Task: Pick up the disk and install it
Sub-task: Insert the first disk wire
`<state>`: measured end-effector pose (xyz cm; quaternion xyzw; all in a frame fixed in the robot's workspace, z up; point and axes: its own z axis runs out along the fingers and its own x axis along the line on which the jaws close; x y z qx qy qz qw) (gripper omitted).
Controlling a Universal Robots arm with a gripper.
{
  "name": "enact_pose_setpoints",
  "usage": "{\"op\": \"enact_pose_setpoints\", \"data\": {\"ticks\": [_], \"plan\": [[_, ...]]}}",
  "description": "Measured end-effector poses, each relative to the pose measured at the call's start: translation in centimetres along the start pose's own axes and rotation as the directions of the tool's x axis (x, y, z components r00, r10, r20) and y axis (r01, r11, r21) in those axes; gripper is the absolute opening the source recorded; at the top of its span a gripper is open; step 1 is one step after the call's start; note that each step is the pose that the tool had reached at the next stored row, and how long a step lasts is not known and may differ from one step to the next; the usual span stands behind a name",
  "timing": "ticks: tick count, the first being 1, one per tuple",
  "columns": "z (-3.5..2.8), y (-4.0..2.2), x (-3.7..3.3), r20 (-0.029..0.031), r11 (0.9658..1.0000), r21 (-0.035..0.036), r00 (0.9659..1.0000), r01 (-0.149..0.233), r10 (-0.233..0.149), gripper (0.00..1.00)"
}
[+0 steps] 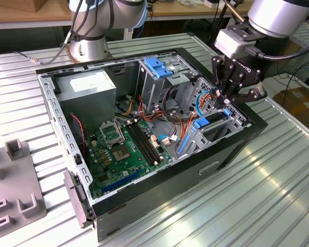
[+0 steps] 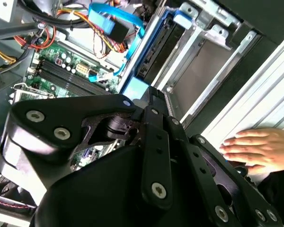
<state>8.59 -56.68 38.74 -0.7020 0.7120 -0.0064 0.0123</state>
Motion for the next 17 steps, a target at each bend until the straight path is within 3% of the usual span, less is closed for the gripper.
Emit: {"op": "enact_pose_setpoints", "data": {"ticks": [3, 5, 17], "plan": [[0.05, -1.08, -0.02, 0.0000, 1.0000, -0.0001, 1.0000, 0.000, 0.000, 0.10], [0.07, -1.49, -0.03, -0.0001, 1.0000, 0.0000, 1.0000, 0.000, 0.000, 0.10], [0.09, -1.72, -0.03, -0.0001, 1.0000, 0.0000, 1.0000, 0.000, 0.000, 0.10]]}}
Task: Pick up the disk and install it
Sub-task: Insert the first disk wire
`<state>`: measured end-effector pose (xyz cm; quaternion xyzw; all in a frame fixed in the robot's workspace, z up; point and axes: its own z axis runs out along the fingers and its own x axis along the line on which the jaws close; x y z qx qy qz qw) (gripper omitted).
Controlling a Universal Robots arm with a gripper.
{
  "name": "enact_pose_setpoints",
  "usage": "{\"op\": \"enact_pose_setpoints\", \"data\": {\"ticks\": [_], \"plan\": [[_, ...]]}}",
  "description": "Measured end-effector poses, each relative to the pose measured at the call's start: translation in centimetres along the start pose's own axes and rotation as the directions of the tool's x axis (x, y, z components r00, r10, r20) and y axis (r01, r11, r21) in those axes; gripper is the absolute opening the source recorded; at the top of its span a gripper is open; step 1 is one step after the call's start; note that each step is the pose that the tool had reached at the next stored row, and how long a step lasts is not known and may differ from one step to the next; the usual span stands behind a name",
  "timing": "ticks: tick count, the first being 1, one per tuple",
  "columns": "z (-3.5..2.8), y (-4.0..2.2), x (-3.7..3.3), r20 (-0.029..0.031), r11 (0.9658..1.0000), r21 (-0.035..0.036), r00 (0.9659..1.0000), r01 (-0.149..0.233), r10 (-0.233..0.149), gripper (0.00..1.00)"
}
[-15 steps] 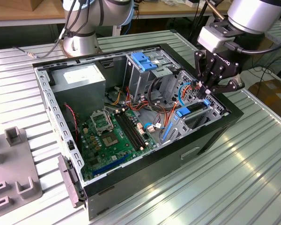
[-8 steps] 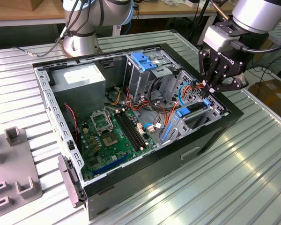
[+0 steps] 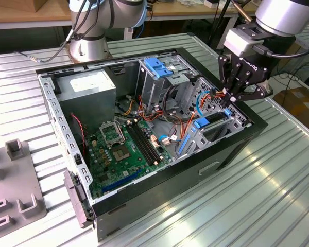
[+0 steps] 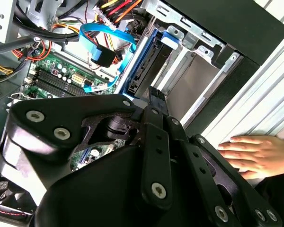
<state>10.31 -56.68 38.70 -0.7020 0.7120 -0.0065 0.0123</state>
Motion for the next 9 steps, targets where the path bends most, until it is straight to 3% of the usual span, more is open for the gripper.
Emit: {"op": "enact_pose_setpoints", "data": {"ticks": [4, 9], "plan": [[0.01, -0.36, 0.00, -0.0001, 1.0000, 0.0000, 1.0000, 0.000, 0.000, 0.10], [0.06, -2.41, -0.03, 0.0000, 1.0000, -0.0009, 1.0000, 0.001, -0.001, 0.10]]}}
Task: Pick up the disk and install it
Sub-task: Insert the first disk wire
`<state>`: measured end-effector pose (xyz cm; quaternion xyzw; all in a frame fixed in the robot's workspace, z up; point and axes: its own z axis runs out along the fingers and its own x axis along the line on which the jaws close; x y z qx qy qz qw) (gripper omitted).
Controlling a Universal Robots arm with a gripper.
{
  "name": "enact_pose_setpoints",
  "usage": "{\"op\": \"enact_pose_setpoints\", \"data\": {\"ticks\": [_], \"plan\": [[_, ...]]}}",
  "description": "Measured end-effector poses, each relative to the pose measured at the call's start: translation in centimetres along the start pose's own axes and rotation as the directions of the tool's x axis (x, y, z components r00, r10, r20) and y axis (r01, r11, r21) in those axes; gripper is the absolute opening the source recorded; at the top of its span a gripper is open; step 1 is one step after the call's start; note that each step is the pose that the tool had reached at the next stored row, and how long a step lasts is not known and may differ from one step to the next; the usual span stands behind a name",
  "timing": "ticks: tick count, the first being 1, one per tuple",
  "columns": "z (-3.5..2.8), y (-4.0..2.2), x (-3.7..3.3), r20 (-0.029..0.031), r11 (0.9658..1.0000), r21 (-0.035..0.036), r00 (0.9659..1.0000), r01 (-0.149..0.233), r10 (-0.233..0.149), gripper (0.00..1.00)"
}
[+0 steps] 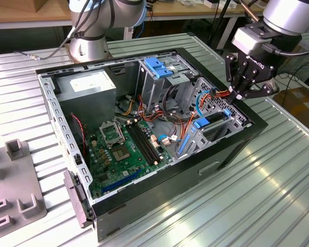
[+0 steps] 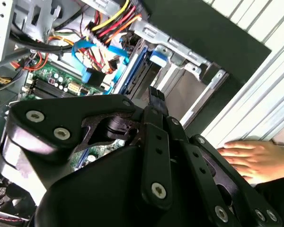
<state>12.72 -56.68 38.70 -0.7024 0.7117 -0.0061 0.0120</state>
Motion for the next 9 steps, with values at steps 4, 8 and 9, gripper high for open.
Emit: {"op": "enact_pose_setpoints", "data": {"ticks": [4, 8, 9], "plan": [[0.01, -0.23, 0.00, 0.0021, 0.9969, -0.0006, 0.9969, 0.079, -0.079, 0.10], [0.01, -0.24, 0.00, 0.0040, 0.9883, -0.0010, 0.9883, 0.152, -0.152, 0.10], [0.01, -0.24, 0.00, 0.0045, 0.9854, -0.0011, 0.9853, 0.171, -0.171, 0.10]]}}
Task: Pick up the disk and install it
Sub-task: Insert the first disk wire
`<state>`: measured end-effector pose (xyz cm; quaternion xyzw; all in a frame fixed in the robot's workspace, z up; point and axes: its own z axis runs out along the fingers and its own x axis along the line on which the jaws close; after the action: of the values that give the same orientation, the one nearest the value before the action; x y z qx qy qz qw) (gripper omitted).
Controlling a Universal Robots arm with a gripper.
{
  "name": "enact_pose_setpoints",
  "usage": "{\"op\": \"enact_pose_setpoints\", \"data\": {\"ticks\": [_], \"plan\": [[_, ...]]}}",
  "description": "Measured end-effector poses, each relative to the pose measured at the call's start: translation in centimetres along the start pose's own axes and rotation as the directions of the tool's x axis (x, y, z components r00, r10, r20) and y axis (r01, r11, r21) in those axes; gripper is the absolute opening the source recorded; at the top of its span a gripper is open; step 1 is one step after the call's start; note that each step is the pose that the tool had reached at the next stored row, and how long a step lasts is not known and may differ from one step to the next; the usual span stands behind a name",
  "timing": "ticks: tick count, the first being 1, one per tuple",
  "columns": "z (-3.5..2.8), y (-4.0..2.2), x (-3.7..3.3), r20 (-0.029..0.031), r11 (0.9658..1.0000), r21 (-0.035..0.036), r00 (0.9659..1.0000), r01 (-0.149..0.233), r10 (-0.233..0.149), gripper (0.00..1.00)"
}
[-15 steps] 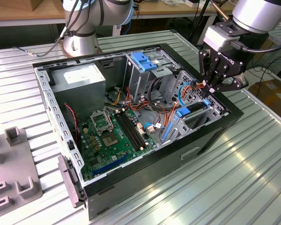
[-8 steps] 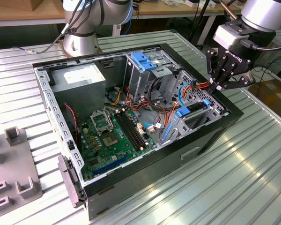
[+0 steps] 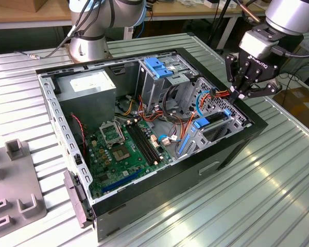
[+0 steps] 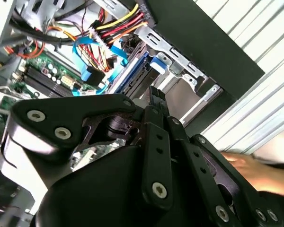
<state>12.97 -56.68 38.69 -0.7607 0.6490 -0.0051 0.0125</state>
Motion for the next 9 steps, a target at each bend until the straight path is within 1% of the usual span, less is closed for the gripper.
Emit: {"op": "enact_pose_setpoints", "data": {"ticks": [2, 3, 4, 5, 7, 9], "plan": [[0.00, 0.00, 0.00, 0.0008, 0.9994, -0.0003, 0.9994, 0.034, -0.034, 0.10], [0.00, 0.00, 0.00, 0.0014, 0.9985, -0.0005, 0.9985, 0.056, -0.056, 0.10], [0.00, 0.00, 0.00, 0.0021, 0.9966, -0.0007, 0.9966, 0.083, -0.083, 0.10], [0.00, 0.00, 0.00, 0.0026, 0.9949, -0.0008, 0.9949, 0.101, -0.101, 0.10], [0.00, 0.00, 0.00, 0.0037, 0.9897, -0.0010, 0.9897, 0.143, -0.143, 0.10], [0.00, -0.02, 0.01, 0.0047, 0.9838, -0.0011, 0.9838, 0.179, -0.179, 0.10]]}}
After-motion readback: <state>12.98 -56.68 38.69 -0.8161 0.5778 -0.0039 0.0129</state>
